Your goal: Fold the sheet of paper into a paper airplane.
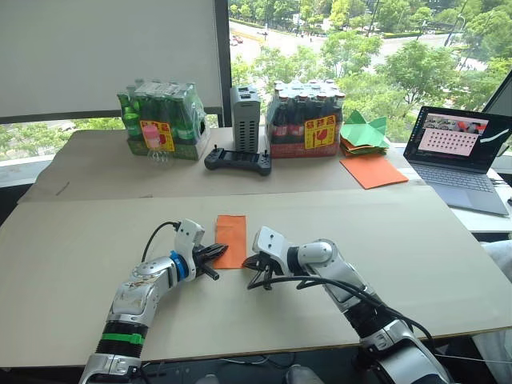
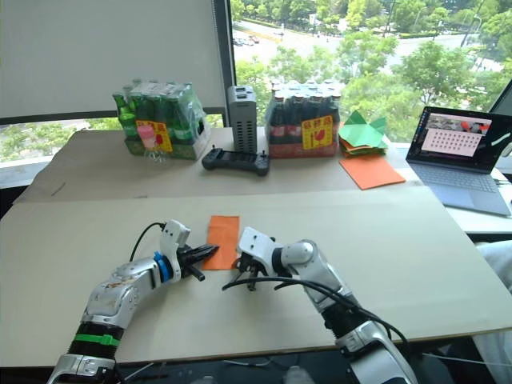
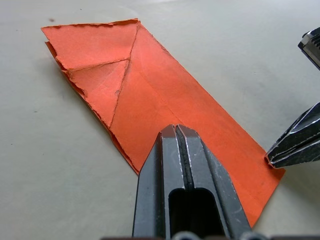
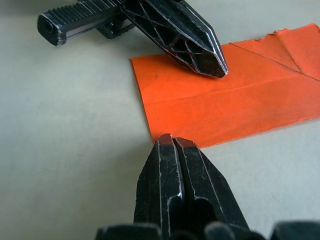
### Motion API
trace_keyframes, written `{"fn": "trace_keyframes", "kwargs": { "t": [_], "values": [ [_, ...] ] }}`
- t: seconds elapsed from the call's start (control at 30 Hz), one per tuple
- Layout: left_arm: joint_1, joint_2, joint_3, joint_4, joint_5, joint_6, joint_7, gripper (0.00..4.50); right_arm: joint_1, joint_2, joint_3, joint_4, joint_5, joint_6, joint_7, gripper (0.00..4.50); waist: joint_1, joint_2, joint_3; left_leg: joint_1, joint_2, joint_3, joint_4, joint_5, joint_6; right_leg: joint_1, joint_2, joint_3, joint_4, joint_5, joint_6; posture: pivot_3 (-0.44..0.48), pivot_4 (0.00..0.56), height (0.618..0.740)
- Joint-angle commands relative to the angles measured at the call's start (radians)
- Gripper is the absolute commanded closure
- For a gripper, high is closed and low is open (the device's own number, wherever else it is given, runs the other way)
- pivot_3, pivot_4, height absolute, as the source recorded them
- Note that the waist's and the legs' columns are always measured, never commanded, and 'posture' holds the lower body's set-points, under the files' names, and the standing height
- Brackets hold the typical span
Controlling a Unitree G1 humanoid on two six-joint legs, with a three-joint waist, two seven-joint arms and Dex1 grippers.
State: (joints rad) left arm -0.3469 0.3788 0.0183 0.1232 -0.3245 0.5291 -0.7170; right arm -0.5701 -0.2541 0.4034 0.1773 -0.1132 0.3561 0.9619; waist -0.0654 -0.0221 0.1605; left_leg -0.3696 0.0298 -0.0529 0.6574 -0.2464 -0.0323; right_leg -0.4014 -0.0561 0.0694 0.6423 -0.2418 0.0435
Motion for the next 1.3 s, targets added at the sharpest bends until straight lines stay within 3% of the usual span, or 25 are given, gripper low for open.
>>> {"fn": "trace_keyframes", "kwargs": {
  "t": [0.03, 0.43, 0.67, 1.0, 1.3],
  "values": [
    [0.001, -0.001, -0.017, 0.006, 0.004, 0.012, 0.000, 4.50, 0.046, -0.010, 0.077, 0.029, 0.009, 0.041, 0.065, 4.49, 0.000, 0.000, 0.000, 0.000, 0.000, 0.000, 0.000, 0.000, 0.000, 0.000, 0.000, 0.000, 0.000, 0.000, 0.000, 0.000, 0.150, 0.740],
    [-0.038, -0.027, 0.054, -0.033, -0.078, 0.060, 0.021, 4.50, 0.004, 0.013, -0.061, -0.082, 0.236, 0.146, 0.114, 4.49, 0.001, -0.001, 0.002, -0.004, 0.000, 0.000, 0.000, 0.000, 0.000, -0.003, 0.000, 0.000, 0.000, 0.000, 0.000, 0.000, 0.150, 0.740],
    [-0.066, -0.024, 0.125, -0.119, -0.179, 0.135, 0.047, 4.50, -0.021, -0.010, -0.121, -0.127, 0.321, 0.205, 0.104, 4.49, 0.005, -0.002, 0.003, -0.019, 0.000, -0.001, 0.002, 0.000, 0.000, -0.018, 0.000, -0.001, 0.003, 0.001, -0.001, 0.000, 0.150, 0.740],
    [-0.032, 0.030, 0.191, -0.227, -0.263, 0.223, 0.073, 4.50, -0.043, -0.046, -0.223, -0.170, 0.414, 0.276, 0.058, 4.49, 0.006, -0.002, 0.003, -0.020, 0.000, -0.001, 0.002, 0.000, 0.000, -0.021, 0.000, 0.000, 0.004, 0.001, -0.001, 0.000, 0.150, 0.740],
    [0.022, 0.079, 0.200, -0.217, -0.265, 0.223, 0.062, 4.50, -0.045, -0.107, -0.259, -0.177, 0.431, 0.276, 0.026, 4.49, 0.006, -0.002, 0.004, -0.020, 0.000, -0.001, 0.002, 0.000, 0.000, -0.020, 0.000, 0.000, 0.004, 0.001, -0.001, 0.000, 0.150, 0.740]
  ]
}}
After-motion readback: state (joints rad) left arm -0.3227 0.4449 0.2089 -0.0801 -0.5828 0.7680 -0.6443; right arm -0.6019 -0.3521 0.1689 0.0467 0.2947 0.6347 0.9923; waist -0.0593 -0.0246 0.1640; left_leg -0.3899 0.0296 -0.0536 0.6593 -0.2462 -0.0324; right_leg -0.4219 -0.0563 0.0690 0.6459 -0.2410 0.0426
